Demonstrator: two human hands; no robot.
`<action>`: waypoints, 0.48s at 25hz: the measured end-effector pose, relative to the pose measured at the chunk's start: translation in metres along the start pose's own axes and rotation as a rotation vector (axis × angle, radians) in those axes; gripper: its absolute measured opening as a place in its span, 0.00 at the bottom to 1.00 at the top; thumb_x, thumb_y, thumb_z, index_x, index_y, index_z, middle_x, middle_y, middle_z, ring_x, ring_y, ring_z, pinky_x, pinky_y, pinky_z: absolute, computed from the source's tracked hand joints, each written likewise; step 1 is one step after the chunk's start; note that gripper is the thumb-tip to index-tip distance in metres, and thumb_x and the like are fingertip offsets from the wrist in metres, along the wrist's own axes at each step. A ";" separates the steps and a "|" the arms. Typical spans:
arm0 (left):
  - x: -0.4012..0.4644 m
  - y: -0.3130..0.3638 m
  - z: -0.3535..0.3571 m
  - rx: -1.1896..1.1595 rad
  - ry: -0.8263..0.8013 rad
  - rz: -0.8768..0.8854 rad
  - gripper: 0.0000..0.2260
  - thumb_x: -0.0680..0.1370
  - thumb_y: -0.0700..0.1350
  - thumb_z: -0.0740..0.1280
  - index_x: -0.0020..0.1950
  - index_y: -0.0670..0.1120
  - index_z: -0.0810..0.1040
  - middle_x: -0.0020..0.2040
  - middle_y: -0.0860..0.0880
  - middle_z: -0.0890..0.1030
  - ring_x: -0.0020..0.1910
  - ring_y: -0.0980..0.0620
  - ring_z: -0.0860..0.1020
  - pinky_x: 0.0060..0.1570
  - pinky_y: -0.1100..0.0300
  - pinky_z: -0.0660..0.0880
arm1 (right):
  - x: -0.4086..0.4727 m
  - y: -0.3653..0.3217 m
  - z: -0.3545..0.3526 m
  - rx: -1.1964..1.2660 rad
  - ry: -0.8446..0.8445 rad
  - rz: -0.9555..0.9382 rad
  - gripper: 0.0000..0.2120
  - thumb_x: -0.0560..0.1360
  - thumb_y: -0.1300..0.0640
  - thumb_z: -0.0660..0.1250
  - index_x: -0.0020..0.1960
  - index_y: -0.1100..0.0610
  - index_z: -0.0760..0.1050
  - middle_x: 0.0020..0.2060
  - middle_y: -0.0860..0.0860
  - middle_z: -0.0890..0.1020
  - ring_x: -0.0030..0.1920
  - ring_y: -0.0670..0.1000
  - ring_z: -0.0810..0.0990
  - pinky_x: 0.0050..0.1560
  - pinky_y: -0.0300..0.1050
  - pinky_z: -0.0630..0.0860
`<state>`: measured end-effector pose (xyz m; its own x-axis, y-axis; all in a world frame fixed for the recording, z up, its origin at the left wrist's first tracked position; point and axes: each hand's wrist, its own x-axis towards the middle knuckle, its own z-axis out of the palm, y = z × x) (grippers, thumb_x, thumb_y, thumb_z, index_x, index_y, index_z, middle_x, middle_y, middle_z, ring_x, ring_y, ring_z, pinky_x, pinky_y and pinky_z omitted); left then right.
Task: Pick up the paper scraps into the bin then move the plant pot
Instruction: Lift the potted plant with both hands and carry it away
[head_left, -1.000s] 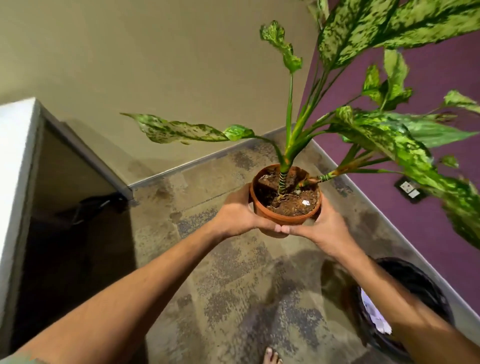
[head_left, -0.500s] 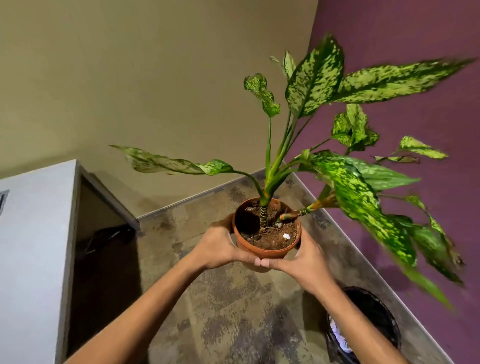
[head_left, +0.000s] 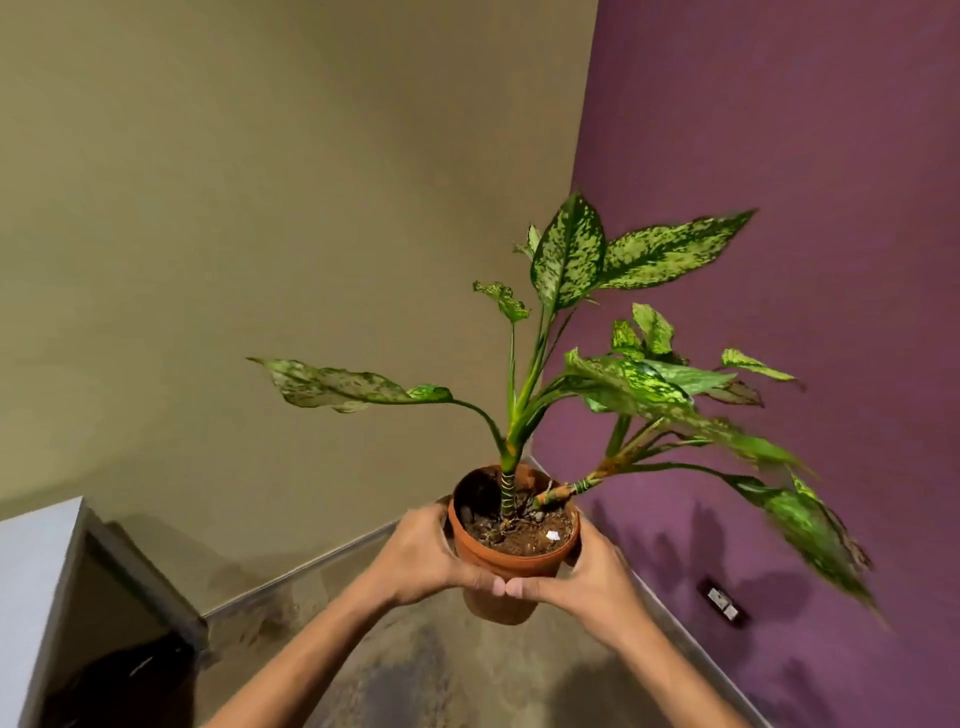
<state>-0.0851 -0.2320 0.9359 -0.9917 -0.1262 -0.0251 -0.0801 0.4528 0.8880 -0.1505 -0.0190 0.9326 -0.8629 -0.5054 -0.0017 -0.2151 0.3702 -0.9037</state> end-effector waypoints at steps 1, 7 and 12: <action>0.019 0.006 -0.010 -0.006 0.004 0.023 0.35 0.52 0.56 0.84 0.58 0.58 0.77 0.53 0.58 0.83 0.55 0.59 0.80 0.59 0.50 0.76 | 0.018 -0.010 -0.007 -0.015 0.016 -0.034 0.40 0.46 0.37 0.83 0.56 0.37 0.74 0.50 0.34 0.83 0.52 0.36 0.80 0.53 0.37 0.78; 0.127 0.051 -0.062 0.012 0.008 0.108 0.30 0.52 0.59 0.82 0.52 0.63 0.80 0.49 0.59 0.84 0.52 0.60 0.81 0.57 0.52 0.77 | 0.129 -0.054 -0.048 -0.076 0.096 -0.111 0.42 0.46 0.33 0.81 0.57 0.42 0.75 0.48 0.36 0.84 0.51 0.36 0.81 0.53 0.40 0.79; 0.217 0.067 -0.080 -0.012 -0.006 0.117 0.32 0.53 0.57 0.82 0.55 0.62 0.78 0.51 0.58 0.84 0.54 0.60 0.80 0.58 0.54 0.76 | 0.214 -0.065 -0.082 -0.159 0.135 -0.098 0.41 0.44 0.27 0.76 0.55 0.38 0.76 0.46 0.33 0.83 0.50 0.33 0.79 0.49 0.35 0.75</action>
<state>-0.2974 -0.3000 1.0269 -0.9948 -0.0675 0.0764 0.0376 0.4537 0.8904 -0.3588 -0.0876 1.0258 -0.8854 -0.4402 0.1495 -0.3608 0.4479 -0.8181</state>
